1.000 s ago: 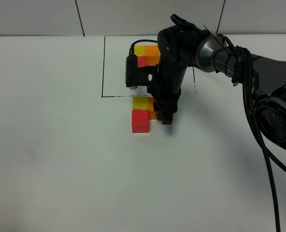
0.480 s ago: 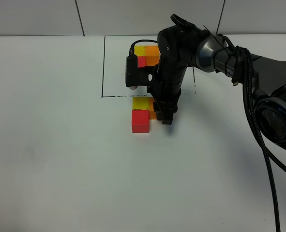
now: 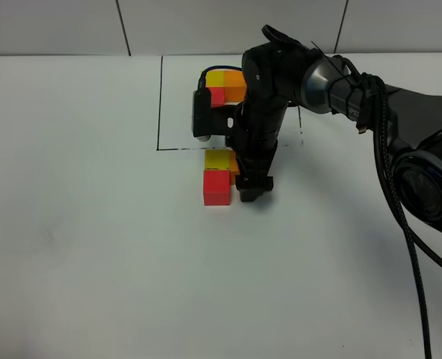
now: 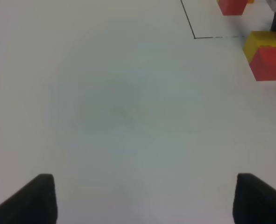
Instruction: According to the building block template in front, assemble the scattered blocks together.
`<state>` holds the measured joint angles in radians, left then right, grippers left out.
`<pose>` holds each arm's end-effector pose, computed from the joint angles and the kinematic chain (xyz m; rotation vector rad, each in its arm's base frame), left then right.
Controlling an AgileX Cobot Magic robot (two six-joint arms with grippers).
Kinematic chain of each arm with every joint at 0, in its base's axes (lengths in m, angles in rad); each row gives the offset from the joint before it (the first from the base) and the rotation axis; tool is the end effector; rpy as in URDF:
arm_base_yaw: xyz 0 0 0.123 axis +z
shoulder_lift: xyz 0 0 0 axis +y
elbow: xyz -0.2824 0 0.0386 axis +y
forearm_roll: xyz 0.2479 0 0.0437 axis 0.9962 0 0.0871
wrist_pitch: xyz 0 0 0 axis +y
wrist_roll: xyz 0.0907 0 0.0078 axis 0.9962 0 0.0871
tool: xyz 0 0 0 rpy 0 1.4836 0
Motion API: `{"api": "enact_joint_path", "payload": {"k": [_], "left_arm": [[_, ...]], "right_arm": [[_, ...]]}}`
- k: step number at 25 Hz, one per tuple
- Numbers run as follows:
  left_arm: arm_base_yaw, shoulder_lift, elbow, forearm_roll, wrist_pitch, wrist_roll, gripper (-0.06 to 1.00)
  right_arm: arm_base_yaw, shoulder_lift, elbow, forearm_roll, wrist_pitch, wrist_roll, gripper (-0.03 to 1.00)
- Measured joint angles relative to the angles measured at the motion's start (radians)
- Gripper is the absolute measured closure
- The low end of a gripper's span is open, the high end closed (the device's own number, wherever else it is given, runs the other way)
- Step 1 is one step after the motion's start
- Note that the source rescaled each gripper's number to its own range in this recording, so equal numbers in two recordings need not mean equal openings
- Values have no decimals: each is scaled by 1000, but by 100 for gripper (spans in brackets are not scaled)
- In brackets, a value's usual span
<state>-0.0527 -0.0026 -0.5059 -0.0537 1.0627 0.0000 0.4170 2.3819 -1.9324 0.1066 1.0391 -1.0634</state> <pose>-0.0063 -0.0039 0.2787 0.0565 2.0372 -0.0973 0.4437 0.2057 0.1318 -1.9387 2.2236 0.0555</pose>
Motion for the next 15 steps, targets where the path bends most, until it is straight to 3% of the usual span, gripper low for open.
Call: {"api": "enact_joint_path", "payload": {"k": [7, 10, 15], "left_arm": [[0, 0, 0, 0, 0, 0, 32], [0, 0, 0, 0, 0, 0, 32], [0, 0, 0, 0, 0, 0, 32]], "right_arm": [[-64, -134, 0, 30, 57, 103, 17], [-162, -155, 0, 87, 57, 191, 17], [-382, -157, 1, 130, 57, 439, 17]]}}
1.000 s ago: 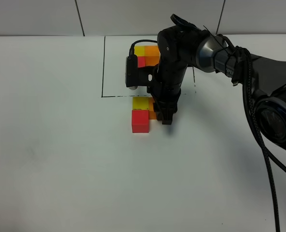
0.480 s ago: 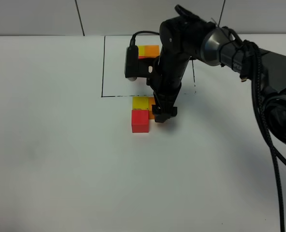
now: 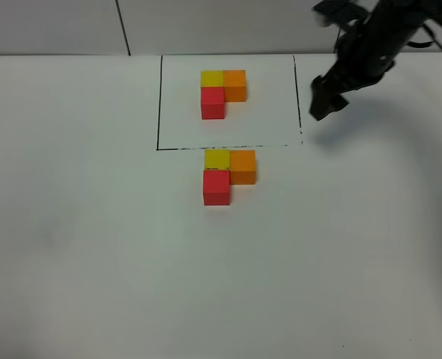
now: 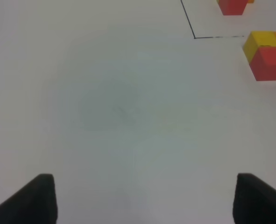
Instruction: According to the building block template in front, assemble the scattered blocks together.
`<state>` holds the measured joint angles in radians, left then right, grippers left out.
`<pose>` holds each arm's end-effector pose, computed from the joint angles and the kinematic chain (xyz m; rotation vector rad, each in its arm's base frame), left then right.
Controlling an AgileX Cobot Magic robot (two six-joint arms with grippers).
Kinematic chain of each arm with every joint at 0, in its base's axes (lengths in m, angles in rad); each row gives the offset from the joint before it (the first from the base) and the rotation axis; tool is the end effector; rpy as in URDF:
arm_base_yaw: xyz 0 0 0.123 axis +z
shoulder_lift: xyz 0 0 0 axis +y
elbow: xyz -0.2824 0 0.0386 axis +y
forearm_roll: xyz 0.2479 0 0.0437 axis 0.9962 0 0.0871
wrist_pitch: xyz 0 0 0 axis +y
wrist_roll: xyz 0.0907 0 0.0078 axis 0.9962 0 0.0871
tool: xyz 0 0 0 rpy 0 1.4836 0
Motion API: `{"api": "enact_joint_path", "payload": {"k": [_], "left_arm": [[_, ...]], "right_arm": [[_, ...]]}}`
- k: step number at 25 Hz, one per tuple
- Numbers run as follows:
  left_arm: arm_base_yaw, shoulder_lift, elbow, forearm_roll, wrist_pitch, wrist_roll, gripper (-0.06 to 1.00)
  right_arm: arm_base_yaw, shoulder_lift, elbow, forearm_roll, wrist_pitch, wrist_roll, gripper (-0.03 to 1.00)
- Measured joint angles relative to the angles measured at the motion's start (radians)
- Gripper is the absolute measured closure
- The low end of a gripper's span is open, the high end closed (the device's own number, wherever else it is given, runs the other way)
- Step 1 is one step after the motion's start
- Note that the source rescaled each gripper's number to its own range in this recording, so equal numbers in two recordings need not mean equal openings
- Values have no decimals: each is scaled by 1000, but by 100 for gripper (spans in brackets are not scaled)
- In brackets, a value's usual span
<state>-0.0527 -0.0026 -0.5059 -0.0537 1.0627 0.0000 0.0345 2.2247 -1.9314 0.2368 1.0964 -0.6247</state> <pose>-0.0063 -0.0039 0.2787 0.0565 2.0372 -0.0973 0.4759 0.0354 0.2082 -0.8037 2.6975 0.1941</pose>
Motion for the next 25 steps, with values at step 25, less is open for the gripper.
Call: {"api": "enact_joint_path", "payload": {"k": [25], "left_arm": [[0, 0, 0, 1, 0, 0, 32]], "right_arm": [[-409, -847, 937, 45, -374, 241, 17]]}}
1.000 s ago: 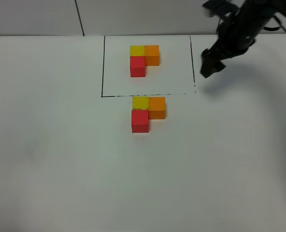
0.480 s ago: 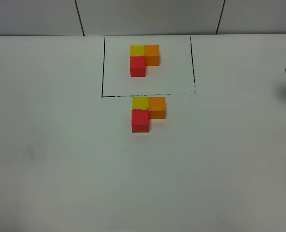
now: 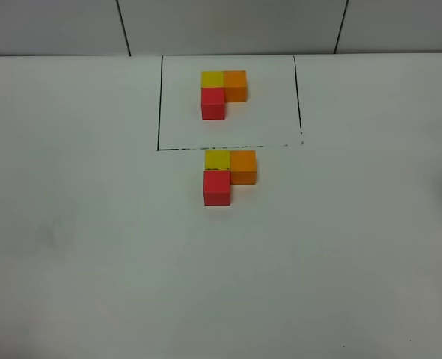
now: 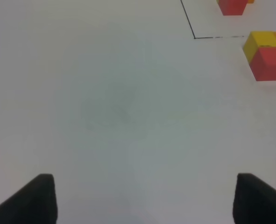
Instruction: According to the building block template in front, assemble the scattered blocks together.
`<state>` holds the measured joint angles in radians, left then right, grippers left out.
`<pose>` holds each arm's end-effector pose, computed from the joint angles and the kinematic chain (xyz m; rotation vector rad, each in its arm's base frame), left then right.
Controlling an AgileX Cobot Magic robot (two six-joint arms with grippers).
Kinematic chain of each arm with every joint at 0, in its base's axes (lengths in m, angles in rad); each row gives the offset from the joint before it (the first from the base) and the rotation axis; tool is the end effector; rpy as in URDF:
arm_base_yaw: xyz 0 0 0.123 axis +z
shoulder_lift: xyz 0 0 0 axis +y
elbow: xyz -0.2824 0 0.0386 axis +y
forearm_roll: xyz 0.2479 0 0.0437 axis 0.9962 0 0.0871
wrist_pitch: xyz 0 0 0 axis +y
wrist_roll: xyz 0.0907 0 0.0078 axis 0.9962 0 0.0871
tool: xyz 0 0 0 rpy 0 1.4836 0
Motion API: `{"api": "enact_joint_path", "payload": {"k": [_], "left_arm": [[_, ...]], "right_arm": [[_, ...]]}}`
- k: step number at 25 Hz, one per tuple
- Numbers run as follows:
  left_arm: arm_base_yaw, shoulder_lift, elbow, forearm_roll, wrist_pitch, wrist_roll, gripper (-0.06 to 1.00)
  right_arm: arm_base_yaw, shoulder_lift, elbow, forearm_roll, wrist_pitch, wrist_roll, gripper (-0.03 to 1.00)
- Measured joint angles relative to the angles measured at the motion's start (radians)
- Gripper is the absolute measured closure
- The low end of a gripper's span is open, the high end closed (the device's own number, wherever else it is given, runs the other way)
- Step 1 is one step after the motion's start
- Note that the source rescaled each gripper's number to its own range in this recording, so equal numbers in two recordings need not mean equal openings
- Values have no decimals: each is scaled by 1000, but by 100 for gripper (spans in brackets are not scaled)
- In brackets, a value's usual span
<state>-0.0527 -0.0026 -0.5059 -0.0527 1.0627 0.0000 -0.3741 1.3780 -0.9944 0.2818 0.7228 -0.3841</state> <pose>-0.0063 -0.0039 0.2787 0.0565 2.0372 -0.0961 0.2652 -0.0861 0.2800 0.1898 2.5372 0.0264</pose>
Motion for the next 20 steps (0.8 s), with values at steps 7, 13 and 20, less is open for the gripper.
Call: {"api": "enact_joint_path", "payload": {"k": [7, 13, 20], "left_arm": [[0, 0, 0, 0, 0, 0, 32], [0, 0, 0, 0, 0, 0, 32], [0, 0, 0, 0, 0, 0, 32]], "right_arm": [[57, -302, 138, 8, 23, 37, 17], [146, -499, 225, 10, 98, 71, 17], [231, -734, 335, 3, 178, 116, 17]]}}
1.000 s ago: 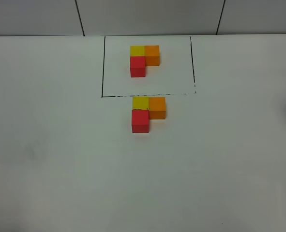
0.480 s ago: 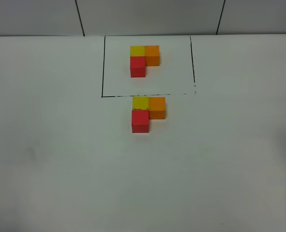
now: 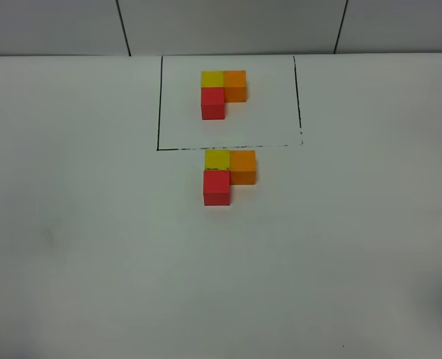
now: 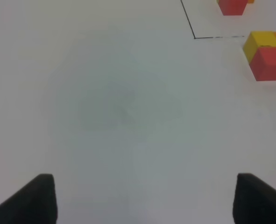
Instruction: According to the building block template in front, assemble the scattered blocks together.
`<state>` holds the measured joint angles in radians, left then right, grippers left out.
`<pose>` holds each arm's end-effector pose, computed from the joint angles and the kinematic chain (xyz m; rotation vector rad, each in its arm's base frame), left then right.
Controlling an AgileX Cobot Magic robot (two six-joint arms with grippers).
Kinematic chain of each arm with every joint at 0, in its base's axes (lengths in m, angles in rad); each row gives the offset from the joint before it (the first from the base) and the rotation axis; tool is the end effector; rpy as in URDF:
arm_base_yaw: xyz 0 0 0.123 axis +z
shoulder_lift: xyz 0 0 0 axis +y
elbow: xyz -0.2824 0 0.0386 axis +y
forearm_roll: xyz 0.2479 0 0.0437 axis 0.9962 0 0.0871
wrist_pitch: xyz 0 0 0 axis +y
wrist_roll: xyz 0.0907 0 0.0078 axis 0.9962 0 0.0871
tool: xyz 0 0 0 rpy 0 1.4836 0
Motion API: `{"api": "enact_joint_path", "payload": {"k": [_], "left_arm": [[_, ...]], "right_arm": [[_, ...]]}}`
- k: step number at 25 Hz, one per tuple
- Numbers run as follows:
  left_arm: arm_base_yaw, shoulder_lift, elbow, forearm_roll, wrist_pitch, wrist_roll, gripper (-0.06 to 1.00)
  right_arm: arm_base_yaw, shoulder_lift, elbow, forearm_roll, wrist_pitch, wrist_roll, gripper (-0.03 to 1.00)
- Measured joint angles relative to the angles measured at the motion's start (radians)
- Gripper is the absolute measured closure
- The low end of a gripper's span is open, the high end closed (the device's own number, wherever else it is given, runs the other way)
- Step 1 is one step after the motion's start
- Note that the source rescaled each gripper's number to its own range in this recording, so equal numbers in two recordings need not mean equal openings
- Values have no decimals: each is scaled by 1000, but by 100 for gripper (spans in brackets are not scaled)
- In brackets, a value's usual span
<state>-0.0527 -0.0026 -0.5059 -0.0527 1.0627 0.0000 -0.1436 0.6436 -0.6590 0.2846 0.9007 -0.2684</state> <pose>-0.0063 -0.0039 0.2787 0.0565 2.0372 -0.0961 0.1094 0.0044 0.3084 -0.0446 2.3290 0.1446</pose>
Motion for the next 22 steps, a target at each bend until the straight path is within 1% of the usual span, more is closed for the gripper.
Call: {"api": "enact_joint_path", "payload": {"k": [5, 8, 14, 18, 22], "left_arm": [[0, 0, 0, 0, 0, 0, 32], [0, 0, 0, 0, 0, 0, 32], [0, 0, 0, 0, 0, 0, 32], [0, 0, 0, 0, 0, 0, 32], [0, 0, 0, 0, 0, 0, 32]], "right_arm": [[60, -141, 97, -4, 22, 20, 17], [88, -225, 135, -8, 61, 40, 17], [150, -387, 141, -32, 85, 93, 17], [179, -488, 159, -80, 146, 133, 17], [198, -595, 161, -111, 155, 160, 18]]}}
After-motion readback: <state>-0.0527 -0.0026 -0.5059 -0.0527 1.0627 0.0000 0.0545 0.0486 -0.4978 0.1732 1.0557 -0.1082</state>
